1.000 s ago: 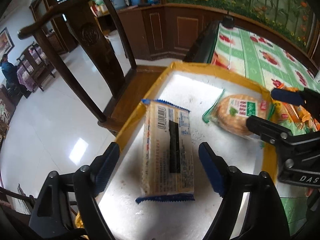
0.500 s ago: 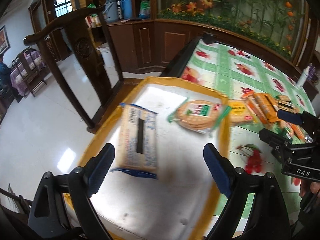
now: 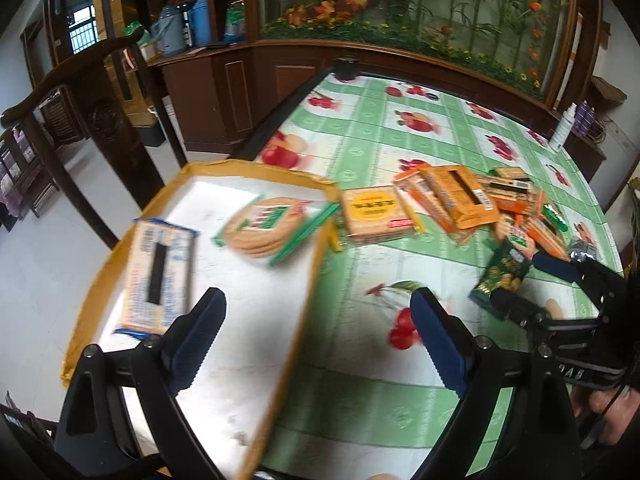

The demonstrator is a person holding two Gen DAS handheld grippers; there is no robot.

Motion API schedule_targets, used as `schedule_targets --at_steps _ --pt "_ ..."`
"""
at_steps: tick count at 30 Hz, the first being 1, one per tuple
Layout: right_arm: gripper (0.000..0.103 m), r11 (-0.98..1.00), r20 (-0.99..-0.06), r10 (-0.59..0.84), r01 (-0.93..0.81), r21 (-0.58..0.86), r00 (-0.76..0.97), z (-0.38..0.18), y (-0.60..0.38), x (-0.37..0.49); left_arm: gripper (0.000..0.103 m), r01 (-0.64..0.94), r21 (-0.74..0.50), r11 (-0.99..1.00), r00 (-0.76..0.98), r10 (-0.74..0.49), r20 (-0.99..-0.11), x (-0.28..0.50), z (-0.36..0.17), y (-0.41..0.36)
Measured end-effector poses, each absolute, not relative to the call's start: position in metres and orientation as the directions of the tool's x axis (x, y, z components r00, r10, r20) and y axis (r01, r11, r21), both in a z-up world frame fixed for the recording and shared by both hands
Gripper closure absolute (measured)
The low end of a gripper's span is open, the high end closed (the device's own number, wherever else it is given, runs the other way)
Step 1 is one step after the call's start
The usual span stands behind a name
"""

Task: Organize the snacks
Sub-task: 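Return both tools to the snack pile and reach for orange packs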

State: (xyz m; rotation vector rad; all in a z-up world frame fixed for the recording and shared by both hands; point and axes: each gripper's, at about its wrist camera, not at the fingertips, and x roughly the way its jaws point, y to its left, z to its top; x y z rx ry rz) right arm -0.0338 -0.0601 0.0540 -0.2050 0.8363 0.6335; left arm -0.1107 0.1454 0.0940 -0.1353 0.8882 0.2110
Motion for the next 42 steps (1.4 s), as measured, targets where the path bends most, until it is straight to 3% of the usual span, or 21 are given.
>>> schedule_targets --at_steps 20,42 --pt "0.021 0.847 -0.736 0.444 -0.508 0.158 0.511 0.05 -0.109 -0.006 0.007 -0.117 0.005 0.993 0.586 0.073 -0.807 -0.038 0.088 0.094" --pt "0.019 0.814 -0.788 0.382 -0.58 0.039 0.483 0.042 -0.037 0.085 0.007 -0.149 -0.061 0.987 0.506 0.023 -0.862 0.048 0.074 0.134"
